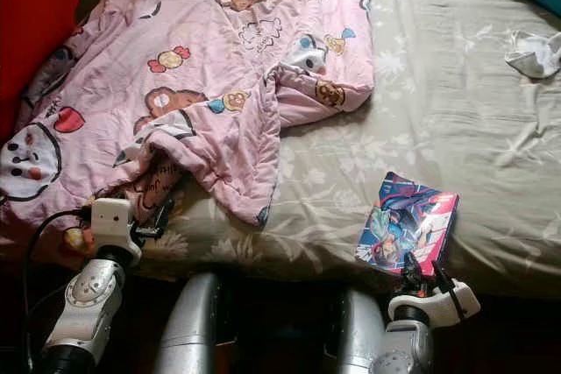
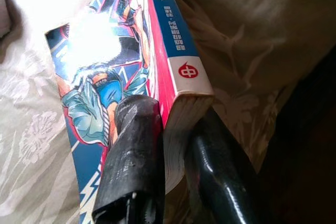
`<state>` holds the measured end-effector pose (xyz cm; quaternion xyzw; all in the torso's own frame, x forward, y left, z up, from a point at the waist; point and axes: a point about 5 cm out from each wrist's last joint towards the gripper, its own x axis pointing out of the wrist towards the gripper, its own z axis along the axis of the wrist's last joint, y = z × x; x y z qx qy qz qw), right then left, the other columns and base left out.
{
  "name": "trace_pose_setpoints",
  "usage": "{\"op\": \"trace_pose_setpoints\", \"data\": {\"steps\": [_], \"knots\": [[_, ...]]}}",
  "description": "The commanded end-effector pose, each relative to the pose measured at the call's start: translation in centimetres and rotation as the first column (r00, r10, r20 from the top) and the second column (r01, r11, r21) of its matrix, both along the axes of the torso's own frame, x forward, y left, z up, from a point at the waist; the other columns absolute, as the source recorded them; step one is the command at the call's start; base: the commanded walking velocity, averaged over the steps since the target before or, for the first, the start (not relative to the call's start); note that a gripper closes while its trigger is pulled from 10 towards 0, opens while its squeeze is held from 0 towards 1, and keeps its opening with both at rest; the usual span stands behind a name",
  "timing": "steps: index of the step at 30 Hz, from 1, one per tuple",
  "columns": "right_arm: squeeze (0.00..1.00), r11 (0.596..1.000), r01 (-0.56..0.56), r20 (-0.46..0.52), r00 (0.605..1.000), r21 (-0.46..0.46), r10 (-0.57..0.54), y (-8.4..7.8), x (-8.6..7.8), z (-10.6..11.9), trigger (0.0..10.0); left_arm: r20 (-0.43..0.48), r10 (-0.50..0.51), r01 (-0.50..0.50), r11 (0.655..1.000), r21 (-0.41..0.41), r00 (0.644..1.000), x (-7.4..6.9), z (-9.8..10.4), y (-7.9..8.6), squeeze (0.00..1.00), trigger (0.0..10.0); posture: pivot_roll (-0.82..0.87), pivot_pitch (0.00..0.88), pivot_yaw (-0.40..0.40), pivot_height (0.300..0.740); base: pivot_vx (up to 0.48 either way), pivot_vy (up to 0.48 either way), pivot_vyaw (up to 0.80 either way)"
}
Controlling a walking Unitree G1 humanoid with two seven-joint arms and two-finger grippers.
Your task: Clean up the room
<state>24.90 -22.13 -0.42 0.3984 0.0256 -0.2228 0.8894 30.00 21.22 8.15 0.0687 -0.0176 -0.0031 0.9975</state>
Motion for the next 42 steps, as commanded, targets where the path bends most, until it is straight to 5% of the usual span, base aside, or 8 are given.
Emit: {"op": "trace_pose_setpoints", "data": {"steps": [1, 6, 7, 8, 9, 17, 32, 42], "knots": [[0.0, 0.999, -0.013, 0.003, 1.0, -0.038, 0.013, 0.1, -0.2, 0.0, 0.0, -0.031, 0.021, -0.02, 1.0, 0.014, 0.999, -0.7, -1.0, 0.6, 0.0, 10.0, 0.17, 0.264, 0.033, 0.6, 0.0, 0.0, 0.0], [0.0, 0.938, -0.151, 0.011, 0.987, -0.312, 0.163, 1.2, 0.9, 2.1, 0.0, -0.035, 0.01, -0.01, 1.0, -0.001, 0.999, -0.7, -1.3, 0.0, 0.0, 10.0, 0.15, 0.246, 0.024, 0.6, 0.0, 0.0, 0.0], [0.0, 0.919, -0.171, 0.02, 0.982, -0.356, 0.19, 1.6, 1.2, 2.7, 4.3, -0.037, 0.011, -0.012, 1.0, -0.02, 0.999, -0.7, -1.4, -0.2, 0.0, 10.0, 0.15, 0.244, 0.022, 0.6, 0.0, 0.0, 0.0], [0.0, 0.919, -0.171, 0.02, 0.982, -0.356, 0.19, 1.6, 1.2, 2.7, 4.3, -0.037, 0.011, -0.012, 1.0, -0.02, 0.999, -0.7, -1.4, -0.2, 0.0, 10.0, 0.15, 0.244, 0.022, 0.6, 0.0, 0.0, 0.0], [0.0, 0.906, -0.173, 0.033, 0.979, -0.387, 0.201, 1.6, 1.5, 3.2, 10.0, -0.037, 0.012, -0.013, 1.0, -0.027, 0.999, -0.6, -1.4, -0.4, 0.0, 10.0, 0.15, 0.242, 0.02, 0.6, 0.0, 0.0, 0.0], [0.0, 0.779, -0.212, 0.031, 0.958, -0.59, 0.284, 2.2, 3.0, 5.7, 10.0, -0.041, -0.004, 0.002, 0.998, -0.057, 0.999, -0.8, -1.8, -1.1, 0.0, 10.0, 0.14, 0.225, 0.013, 0.604, 0.0, 0.0, 0.0], [0.0, 0.773, -0.237, -0.029, 0.962, -0.588, 0.273, 2.1, 2.8, 4.8, 10.0, -0.056, 0.005, -0.008, 0.998, -0.054, 0.998, -0.2, -1.9, -0.7, 0.0, 10.0, 0.13, 0.187, 0.017, 0.694, 0.0, 0.0, 0.0], [0.0, 0.801, -0.268, -0.159, 0.963, -0.535, 0.215, 0.7, 2.2, 2.3, 10.0, -0.238, 0.045, -0.059, 0.997, -0.05, 0.97, -0.7, -5.2, 0.2, 0.0, 10.0, 0.13, 0.094, 0.006, 0.74, 0.0, 0.0, 0.0]]}}
